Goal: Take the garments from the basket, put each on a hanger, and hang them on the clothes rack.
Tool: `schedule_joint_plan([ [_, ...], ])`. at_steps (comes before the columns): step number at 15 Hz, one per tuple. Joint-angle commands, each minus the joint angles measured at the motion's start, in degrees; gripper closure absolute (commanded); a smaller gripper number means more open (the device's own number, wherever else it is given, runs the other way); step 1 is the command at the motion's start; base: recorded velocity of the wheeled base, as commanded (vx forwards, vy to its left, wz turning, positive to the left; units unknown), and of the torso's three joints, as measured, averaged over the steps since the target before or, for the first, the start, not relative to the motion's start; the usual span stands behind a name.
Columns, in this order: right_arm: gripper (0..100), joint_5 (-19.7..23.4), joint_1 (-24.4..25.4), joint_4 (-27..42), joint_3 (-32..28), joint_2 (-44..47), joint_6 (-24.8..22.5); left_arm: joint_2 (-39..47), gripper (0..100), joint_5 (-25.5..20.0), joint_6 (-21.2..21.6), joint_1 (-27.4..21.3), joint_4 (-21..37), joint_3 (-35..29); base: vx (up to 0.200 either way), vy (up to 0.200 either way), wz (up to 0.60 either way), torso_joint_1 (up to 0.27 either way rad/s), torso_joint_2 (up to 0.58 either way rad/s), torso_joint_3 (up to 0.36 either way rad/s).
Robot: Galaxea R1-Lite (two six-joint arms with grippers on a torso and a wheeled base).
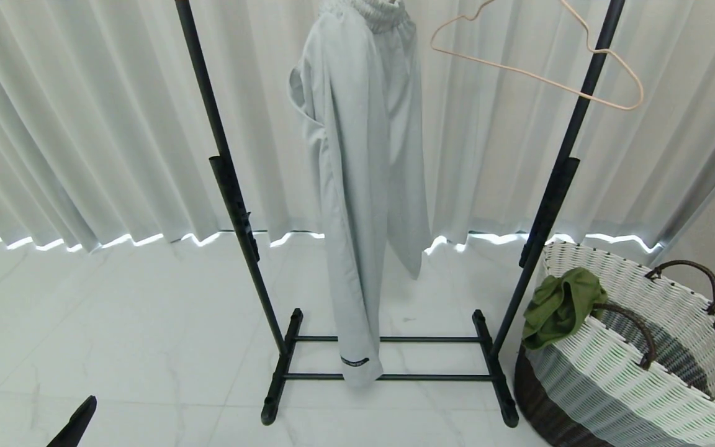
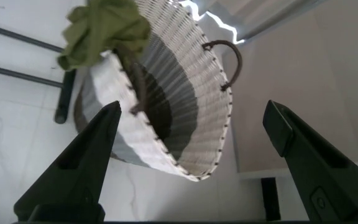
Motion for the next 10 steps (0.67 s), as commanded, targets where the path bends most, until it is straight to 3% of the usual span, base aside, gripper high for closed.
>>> schedule_joint_plan([
  [1, 0, 0.01, 0.02, 0.01, 0.09, 0.01, 0.00, 0.00, 0, 0.06, 0.07, 0.00, -0.05, -0.10, 0.000, -0.200, 0.00, 0.002, 0.01, 0.002],
  [10, 0, 0.19, 0.02, 0.01, 1.67, -0.69, 0.00, 0.97, 0, -0.03, 0.07, 0.00, -0.05, -0.98, 0.200, 0.000, 0.00, 0.003, 0.00, 0.003],
])
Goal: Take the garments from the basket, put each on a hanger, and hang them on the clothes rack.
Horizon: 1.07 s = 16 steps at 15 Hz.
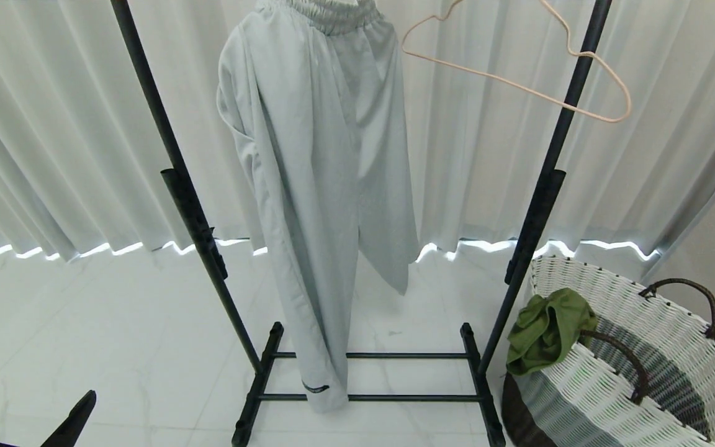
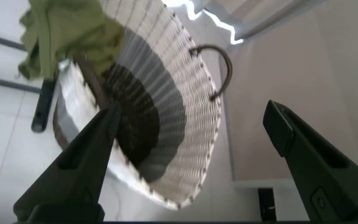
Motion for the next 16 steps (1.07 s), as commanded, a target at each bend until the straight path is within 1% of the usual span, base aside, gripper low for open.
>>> schedule_joint_plan([
  [1, 0, 0.05, 0.00, 0.09, 0.19, 0.33, -0.03, 0.58, 0, 0.02, 0.01, 0.00, -0.05, -0.39, 0.200, 0.000, 0.00, 0.002, 0.00, 0.002],
  [3, 0, 0.14, 0.26, 0.09, 0.89, 1.21, -0.03, 1.54, 0, -0.60, -0.08, 0.00, -0.05, -0.92, 0.200, 0.000, 0.00, 0.002, 0.00, 0.005],
  [5, 0, 0.32, 1.32, 0.01, 1.51, 2.96, 0.06, 2.42, 0, -2.44, -0.08, 0.00, -0.05, -1.44, 0.200, 0.000, 0.00, 0.000, 0.00, 0.002],
  [7, 0, 0.32, 4.30, -0.08, 2.03, 5.25, -0.03, 2.33, 0, -5.52, -0.08, -0.35, -0.05, -1.44, 0.000, 0.000, 0.00, 0.000, 0.00, 0.000],
  [8, 0, 0.32, 5.27, 0.01, 2.12, 6.04, -0.03, 2.33, 0, -6.05, -0.08, -0.27, 0.03, -1.35, 0.000, 0.000, 0.00, 0.000, 0.00, 0.000],
  [9, 0, 0.32, 8.44, -0.08, 2.30, 8.68, 0.24, 2.33, 0, -6.49, -0.08, -0.35, -0.05, -1.44, 0.000, 0.000, 0.00, 0.000, 0.00, 0.000],
  [10, 0, 0.32, 10.28, -0.17, 2.30, 10.61, 0.24, 2.42, 0, -6.58, -0.08, -0.35, -0.05, -1.62, 0.000, 0.000, 0.00, 0.000, 0.00, 0.000],
  [11, 0, 0.32, 11.07, -0.61, 2.30, 11.49, 0.24, 2.51, 0, -6.58, -0.08, -0.35, -0.05, -1.71, 0.000, 0.000, 0.00, 0.000, 0.00, 0.000],
  [12, 0, 0.41, 12.74, -2.54, 2.47, 14.48, 0.32, 2.60, 0, -6.58, -0.08, -0.35, -0.05, -1.79, 0.000, 0.000, 0.00, 0.000, 0.00, 0.000],
  [16, 0, 1.02, 14.41, -8.43, 2.56, 22.21, 0.24, 2.60, 0, -6.66, -0.08, -0.35, 0.03, -1.44, 0.000, 0.000, 0.00, 0.000, 0.00, 0.000],
])
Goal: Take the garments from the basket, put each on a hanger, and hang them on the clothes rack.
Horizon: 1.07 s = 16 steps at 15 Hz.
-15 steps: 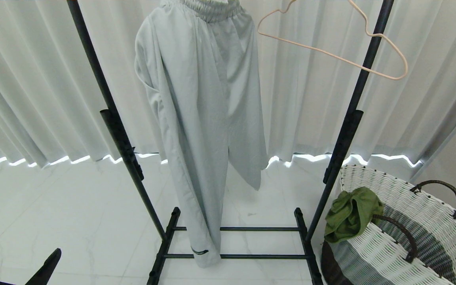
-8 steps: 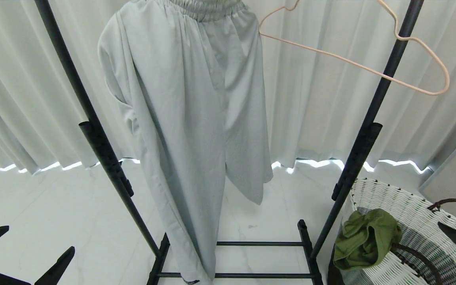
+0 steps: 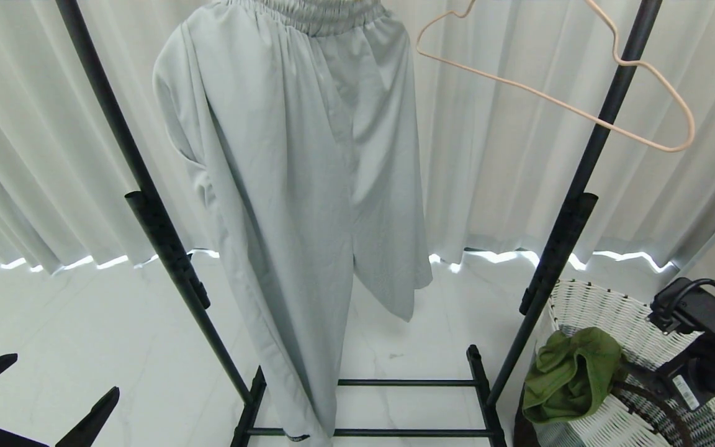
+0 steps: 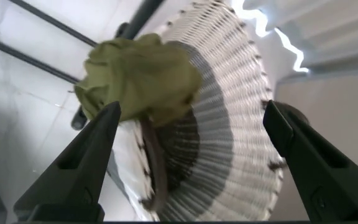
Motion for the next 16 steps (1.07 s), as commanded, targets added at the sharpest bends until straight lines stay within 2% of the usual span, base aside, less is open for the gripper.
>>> schedule_joint_plan([
  [1, 0, 0.82, 1.13, -1.59, 0.06, 6.09, -0.06, 0.10, 0, 0.08, 0.01, -0.06, -0.03, 0.11, 0.000, 0.000, 0.00, 0.000, 0.00, 0.000],
  [13, 0, -0.41, 1.66, -16.45, 0.24, 21.38, -0.15, 0.45, 0, 0.08, 0.10, -1.03, -0.03, 0.02, 0.000, 0.000, 0.00, 0.000, 0.00, 0.000],
  [16, 0, -4.63, 1.57, -19.26, 0.33, 22.70, -0.06, 0.45, 0, 0.08, 0.10, -1.03, -0.03, 0.02, 0.000, 0.000, 0.00, 0.000, 0.00, 0.000],
])
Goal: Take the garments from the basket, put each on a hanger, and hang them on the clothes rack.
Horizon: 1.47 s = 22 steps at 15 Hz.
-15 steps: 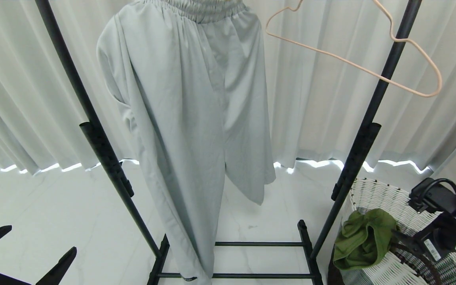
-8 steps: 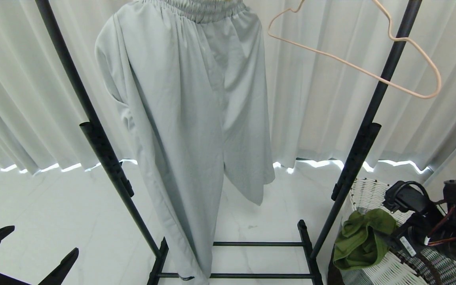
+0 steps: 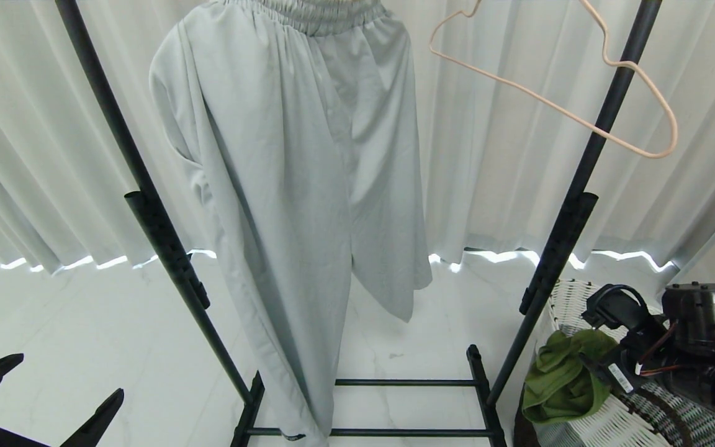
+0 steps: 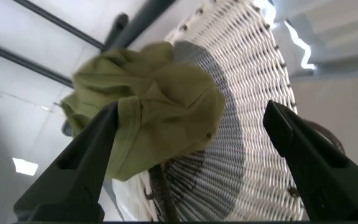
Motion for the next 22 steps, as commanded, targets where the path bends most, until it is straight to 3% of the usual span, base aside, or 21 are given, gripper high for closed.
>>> schedule_joint_plan([
  [1, 0, -0.48, -0.33, -0.10, 0.13, 1.10, 0.04, 0.08, 0, 0.02, 0.01, -0.01, -0.01, 0.01, 0.000, 0.000, 0.00, 0.000, 0.00, 0.000],
  [5, 0, -0.21, -0.50, -0.10, 0.40, -0.13, 0.04, 0.17, 0, 0.02, 0.01, -0.18, -0.01, 0.01, 0.000, 0.000, 0.00, 0.000, 0.00, 0.000],
  [10, 0, -0.48, -1.38, -0.10, 6.11, -3.38, -0.05, 0.08, 0, 0.02, 0.01, -0.45, -0.01, 0.01, 0.000, 0.000, 0.00, 0.000, 0.00, 0.000],
  [14, 0, -1.44, -3.84, -0.10, 5.76, -3.91, -0.22, 0.08, 0, 0.02, 0.01, -0.62, -0.01, 0.01, 0.000, 0.000, 0.00, 0.000, 0.00, 0.000],
  [22, 0, -1.18, -3.40, -1.94, 4.35, -2.85, 0.04, 0.00, 0, 0.02, 0.01, -0.62, -0.01, 0.01, 0.000, 0.000, 0.00, 0.000, 0.00, 0.000],
])
